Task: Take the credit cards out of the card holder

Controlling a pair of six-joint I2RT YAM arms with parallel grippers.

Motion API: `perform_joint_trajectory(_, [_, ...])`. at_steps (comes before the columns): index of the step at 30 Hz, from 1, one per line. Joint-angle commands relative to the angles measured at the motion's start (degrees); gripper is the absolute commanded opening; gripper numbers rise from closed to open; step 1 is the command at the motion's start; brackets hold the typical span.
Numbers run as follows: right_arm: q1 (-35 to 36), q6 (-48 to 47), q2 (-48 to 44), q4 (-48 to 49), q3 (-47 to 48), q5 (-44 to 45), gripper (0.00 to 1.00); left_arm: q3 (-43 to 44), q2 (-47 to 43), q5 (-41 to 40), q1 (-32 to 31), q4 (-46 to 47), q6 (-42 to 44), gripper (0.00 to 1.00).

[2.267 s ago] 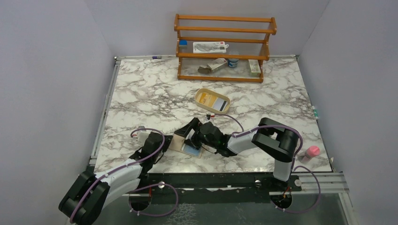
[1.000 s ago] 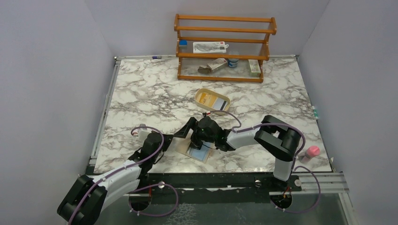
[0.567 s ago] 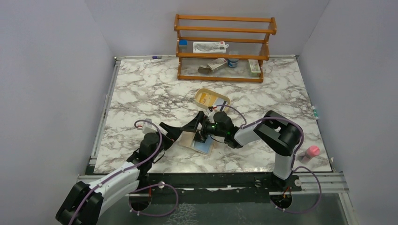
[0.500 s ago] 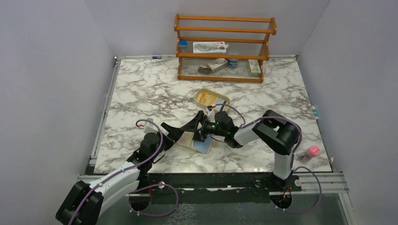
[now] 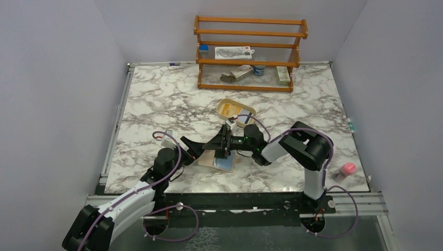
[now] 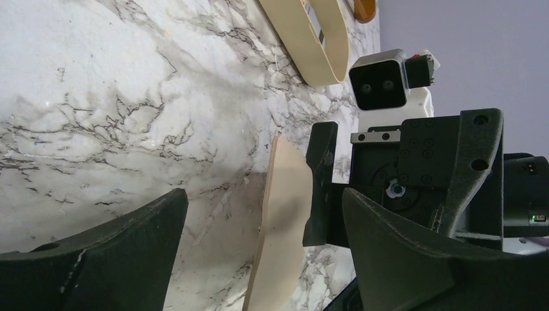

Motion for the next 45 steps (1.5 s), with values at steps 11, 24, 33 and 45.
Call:
perform_joint_trajectory(11, [-0.4, 1.1, 2.4, 6.6, 1.5, -7.1, 0.88, -6.3, -1.1, 0.6, 0.5, 4.2, -1.8, 0.67])
perform_joint_trajectory(24, [-0.3, 1.0, 2.6, 6.8, 2.0, -7.7, 0.88, -6.5, 2.5, -2.9, 0.6, 6.1, -3.6, 0.49])
perform_joint_trajectory(33, [-0.4, 1.0, 2.6, 7.5, 1.5, -8.1, 0.88, -6.5, 2.9, -5.1, 0.7, 8.8, -4.9, 0.42])
perform_joint_trajectory(45, [-0.3, 1.1, 2.7, 7.9, 1.5, -8.6, 0.88, -3.5, 14.5, -2.3, 0.7, 15.7, -4.2, 0.36])
